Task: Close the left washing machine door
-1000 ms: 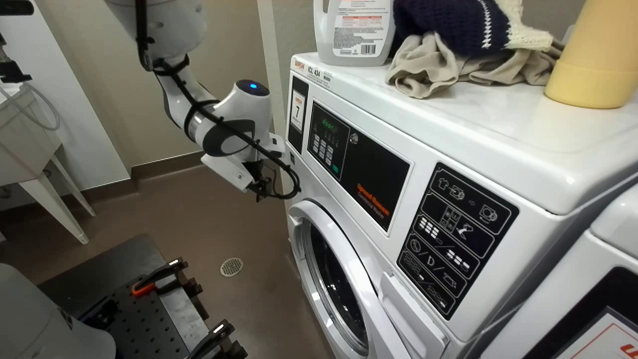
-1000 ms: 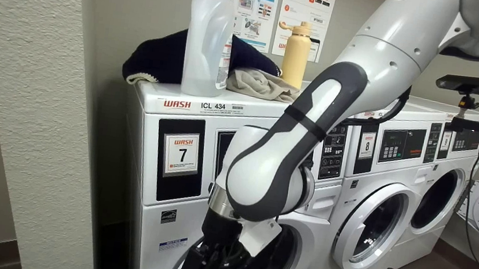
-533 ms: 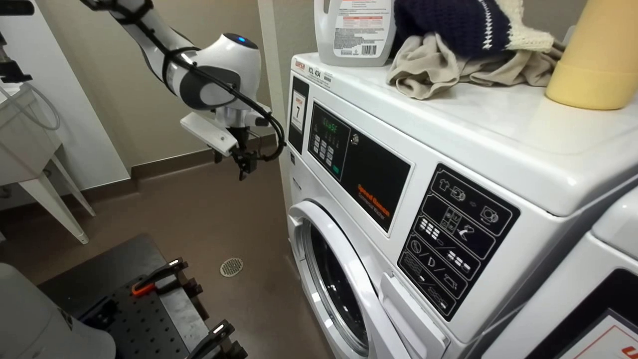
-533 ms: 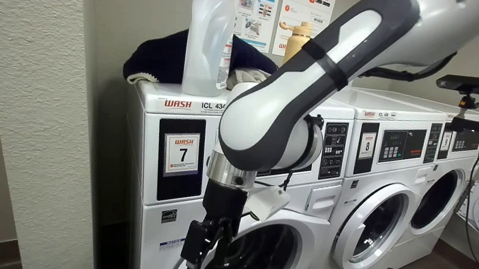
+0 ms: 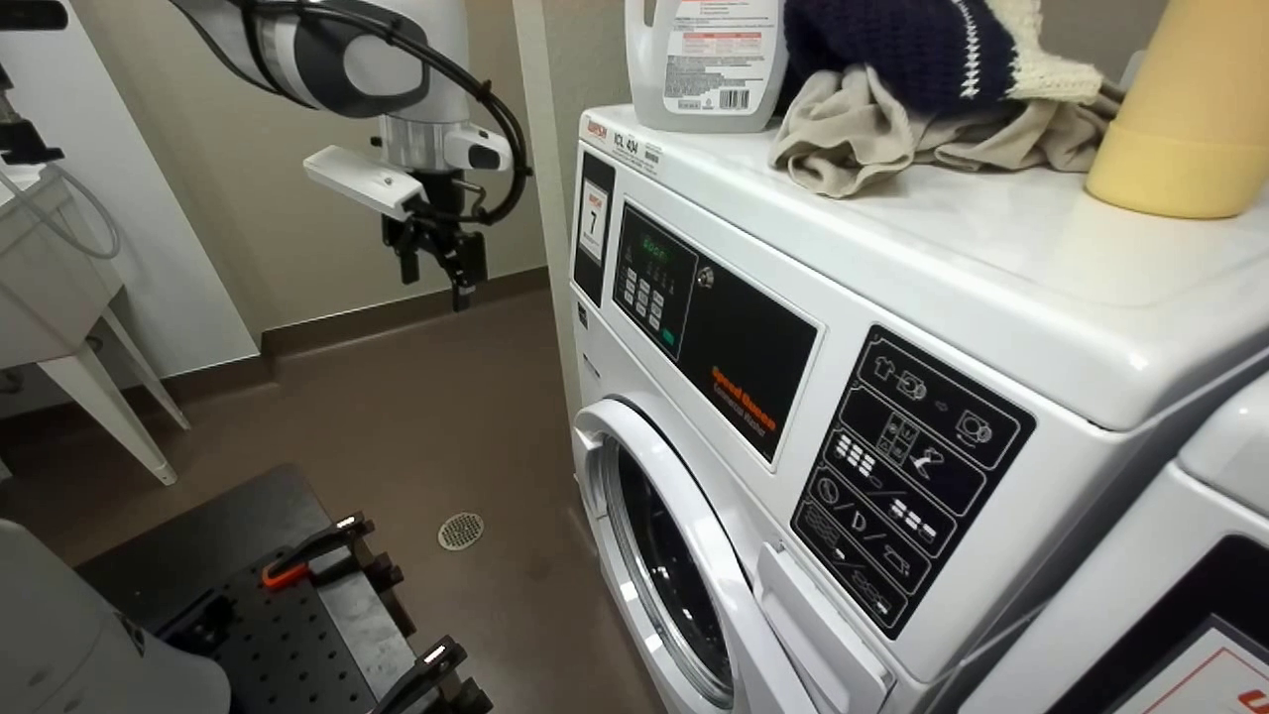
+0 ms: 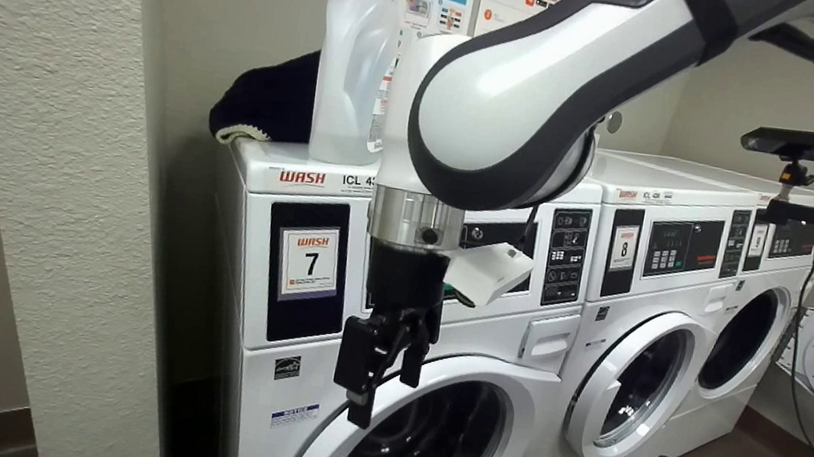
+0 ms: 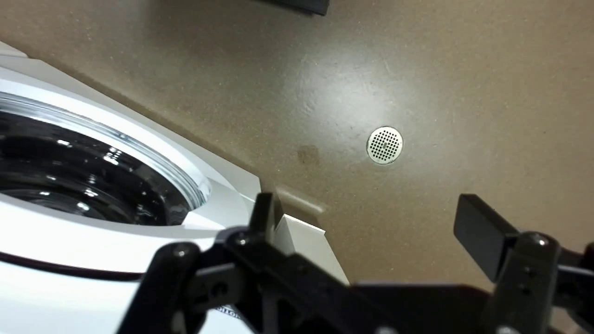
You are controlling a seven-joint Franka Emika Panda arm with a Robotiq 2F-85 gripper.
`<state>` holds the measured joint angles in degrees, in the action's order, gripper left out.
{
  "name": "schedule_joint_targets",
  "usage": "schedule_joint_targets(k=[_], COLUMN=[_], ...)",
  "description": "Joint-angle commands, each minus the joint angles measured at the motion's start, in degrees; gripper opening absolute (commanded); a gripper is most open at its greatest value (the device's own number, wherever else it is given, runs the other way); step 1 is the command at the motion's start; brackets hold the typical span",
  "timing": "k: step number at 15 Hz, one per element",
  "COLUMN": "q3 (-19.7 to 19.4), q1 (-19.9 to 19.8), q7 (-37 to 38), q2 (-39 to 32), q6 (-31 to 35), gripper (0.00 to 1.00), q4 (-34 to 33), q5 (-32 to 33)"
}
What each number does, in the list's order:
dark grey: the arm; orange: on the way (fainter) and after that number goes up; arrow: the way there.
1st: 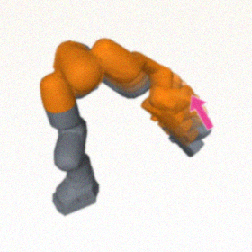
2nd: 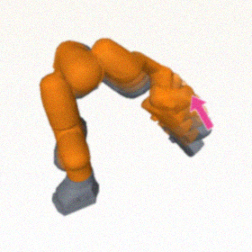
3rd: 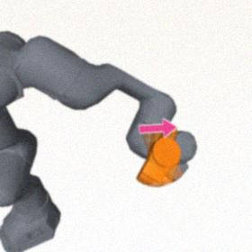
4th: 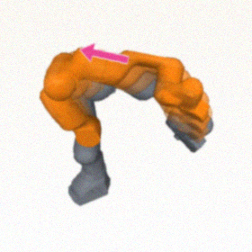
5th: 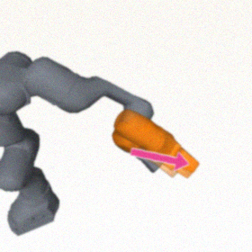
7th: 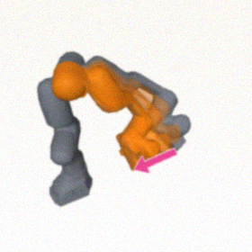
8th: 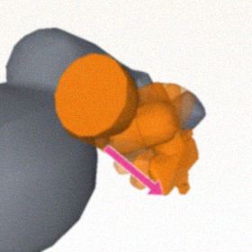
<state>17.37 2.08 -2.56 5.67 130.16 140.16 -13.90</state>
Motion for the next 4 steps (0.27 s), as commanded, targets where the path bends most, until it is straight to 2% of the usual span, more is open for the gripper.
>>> schedule_joint_targets(k=[1,4], q3=[-4.0,-6.0], q1=[3.1,3.9], q7=[2.8,2.4], q2=[4.0,4.7], q6=[-2.4,-2.1], gripper=[1.0,1.0], q4=[1.2,1.7], q5=[2.0,2.9])
